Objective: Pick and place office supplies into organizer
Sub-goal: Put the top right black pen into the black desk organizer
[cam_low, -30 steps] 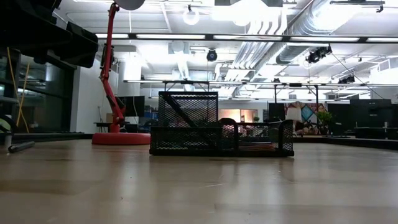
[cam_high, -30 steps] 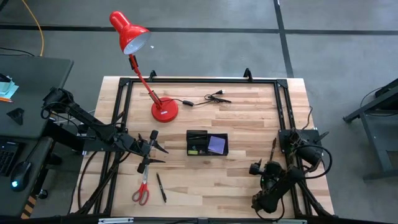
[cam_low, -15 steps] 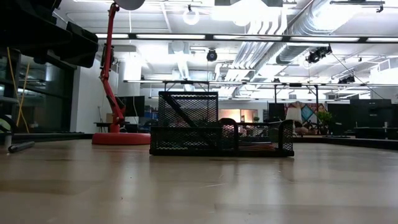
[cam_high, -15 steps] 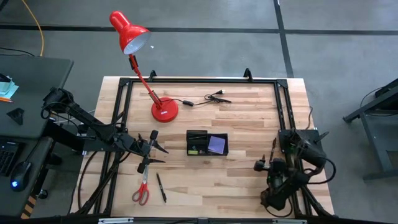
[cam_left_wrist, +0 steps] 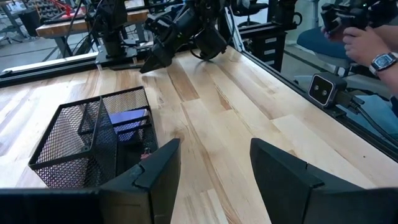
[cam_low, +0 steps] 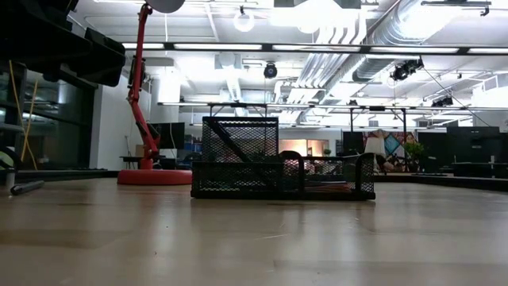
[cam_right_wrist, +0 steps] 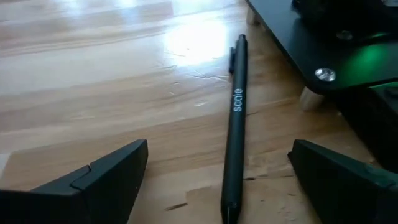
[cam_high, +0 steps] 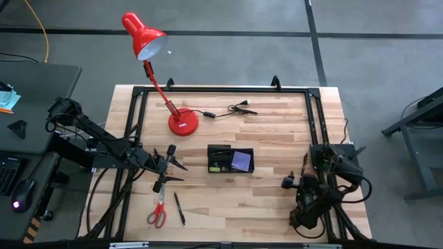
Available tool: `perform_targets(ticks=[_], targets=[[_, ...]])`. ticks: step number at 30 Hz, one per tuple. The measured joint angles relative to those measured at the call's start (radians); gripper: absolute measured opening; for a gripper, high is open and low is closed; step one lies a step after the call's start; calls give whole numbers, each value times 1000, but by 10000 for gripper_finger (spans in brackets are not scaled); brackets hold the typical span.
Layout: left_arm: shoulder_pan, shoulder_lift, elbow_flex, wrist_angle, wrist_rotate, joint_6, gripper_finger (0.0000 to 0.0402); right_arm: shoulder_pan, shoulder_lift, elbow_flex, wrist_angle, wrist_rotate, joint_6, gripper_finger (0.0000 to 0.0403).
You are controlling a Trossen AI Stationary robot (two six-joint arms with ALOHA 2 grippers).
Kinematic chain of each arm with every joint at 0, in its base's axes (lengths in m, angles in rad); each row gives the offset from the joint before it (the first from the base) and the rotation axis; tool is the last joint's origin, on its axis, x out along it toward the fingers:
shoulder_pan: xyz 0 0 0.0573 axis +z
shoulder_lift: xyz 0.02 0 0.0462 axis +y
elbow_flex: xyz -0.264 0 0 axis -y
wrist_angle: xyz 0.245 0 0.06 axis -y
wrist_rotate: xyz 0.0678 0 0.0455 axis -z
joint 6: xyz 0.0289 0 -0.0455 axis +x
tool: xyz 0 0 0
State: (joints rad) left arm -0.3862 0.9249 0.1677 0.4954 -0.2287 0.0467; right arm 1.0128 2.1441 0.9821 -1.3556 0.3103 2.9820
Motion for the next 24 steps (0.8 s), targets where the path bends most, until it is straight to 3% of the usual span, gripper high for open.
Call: perform_targets(ticks=[8,24], targets=[[0,0,0,0,0,0,184,-29,1,-9,22,-33,-16,346],[0,0,0,0,0,0,184,-39,3,-19,44,-8,-24,200]])
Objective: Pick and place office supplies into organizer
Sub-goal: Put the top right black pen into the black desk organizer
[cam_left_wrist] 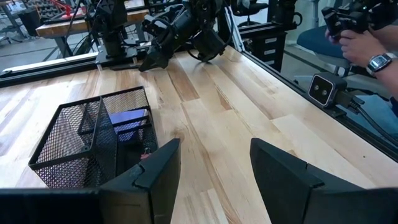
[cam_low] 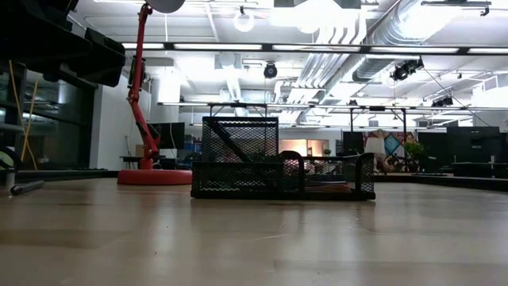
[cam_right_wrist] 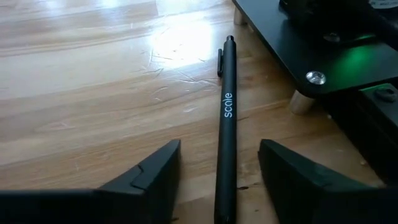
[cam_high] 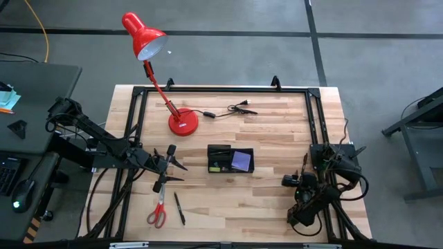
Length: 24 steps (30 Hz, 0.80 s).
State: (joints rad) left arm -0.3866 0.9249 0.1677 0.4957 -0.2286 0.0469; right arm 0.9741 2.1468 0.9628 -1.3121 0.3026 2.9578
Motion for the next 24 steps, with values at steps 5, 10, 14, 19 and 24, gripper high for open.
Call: perform_targets(ticks=[5,10,14,19,24], targets=[[0,0,0,0,0,0,184,0,0,0,0,1,12,147],[0,0,0,0,0,0,184,0,1,0,4,5,26,94],[0,0,0,0,0,0,184,0,0,0,8,15,27,49],[0,0,0,0,0,0,184,0,0,0,9,29,25,11],[0,0,0,0,0,0,184,0,0,1,16,31,4,33]])
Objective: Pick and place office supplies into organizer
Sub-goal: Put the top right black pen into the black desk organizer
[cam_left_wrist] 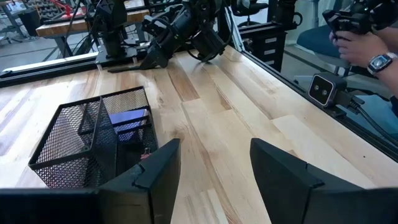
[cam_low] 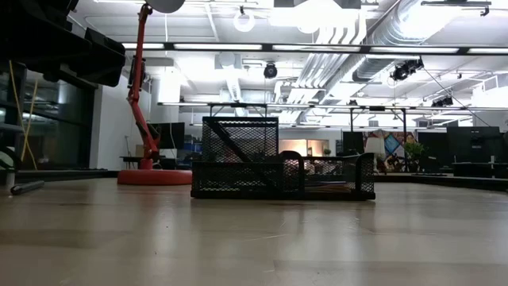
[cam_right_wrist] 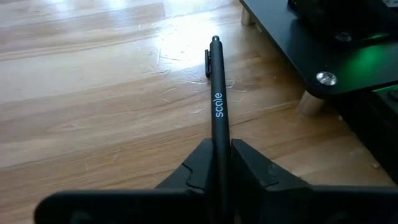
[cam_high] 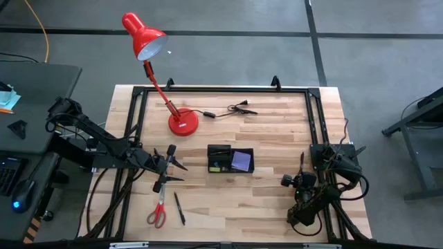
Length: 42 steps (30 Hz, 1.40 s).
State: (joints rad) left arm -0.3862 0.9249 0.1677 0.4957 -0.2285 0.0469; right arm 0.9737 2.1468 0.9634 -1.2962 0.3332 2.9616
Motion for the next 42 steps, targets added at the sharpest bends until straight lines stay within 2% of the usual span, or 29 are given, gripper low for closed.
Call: perform_targets(ticks=[6,9,13,16,22,29,35,42], targets=[[0,0,0,0,0,0,184,1,0,1,6,49,-34,37],[0,0,0,0,0,0,184,1,-2,1,19,146,-23,25],[0,0,0,0,0,0,184,1,-2,1,29,196,-24,15],[0,0,0,0,0,0,184,1,-2,2,50,285,2,17],[0,0,0,0,0,0,184,1,-13,17,57,297,-146,20],[0,0,0,0,0,0,184,-2,-21,61,7,339,-159,15],[0,0,0,0,0,0,184,-14,-26,78,-6,456,-248,30],[0,0,0,0,0,0,184,-48,-26,78,6,581,-338,19]])
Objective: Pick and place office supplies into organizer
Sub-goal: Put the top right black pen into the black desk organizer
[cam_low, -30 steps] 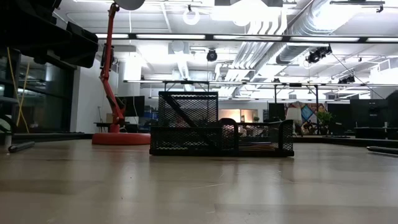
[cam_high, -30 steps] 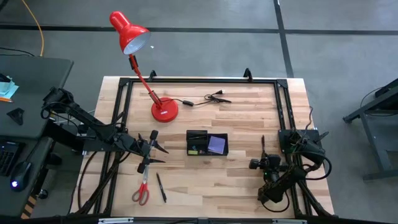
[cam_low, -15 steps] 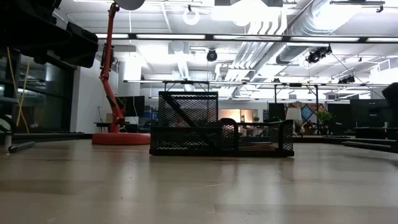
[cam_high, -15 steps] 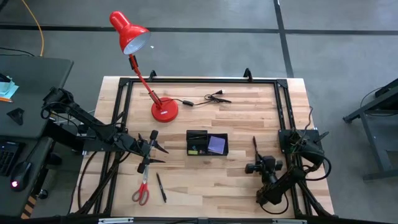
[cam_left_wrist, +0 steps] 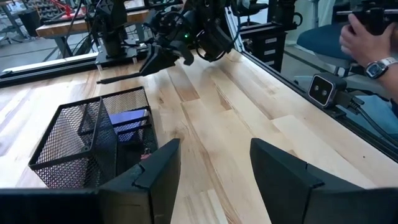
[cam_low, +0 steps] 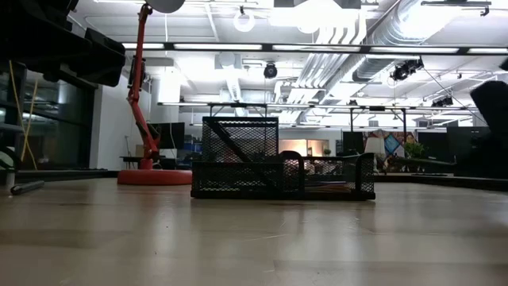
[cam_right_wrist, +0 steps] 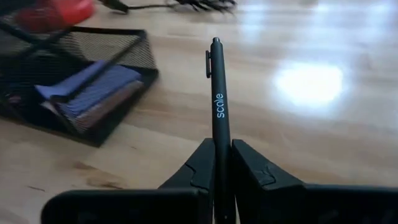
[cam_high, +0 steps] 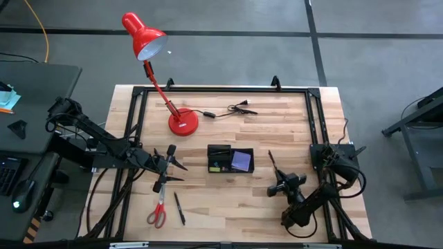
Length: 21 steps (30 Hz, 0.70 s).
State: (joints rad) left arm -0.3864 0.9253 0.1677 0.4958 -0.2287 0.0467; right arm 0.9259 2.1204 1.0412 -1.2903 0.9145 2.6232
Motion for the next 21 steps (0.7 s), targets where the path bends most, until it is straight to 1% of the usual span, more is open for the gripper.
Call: perform_targets(ticks=[8,11,13,16,21], targets=[[0,0,0,0,0,0,184,-11,-2,6,41,207,-118,31],[0,0,0,1,0,0,184,-4,-2,6,65,291,-212,28],[0,0,0,0,0,0,184,-2,-2,6,73,342,-240,22],[0,0,0,0,0,0,184,-3,-2,6,87,423,-243,18],[0,0,0,1,0,0,184,-10,-2,6,96,492,-245,29]])
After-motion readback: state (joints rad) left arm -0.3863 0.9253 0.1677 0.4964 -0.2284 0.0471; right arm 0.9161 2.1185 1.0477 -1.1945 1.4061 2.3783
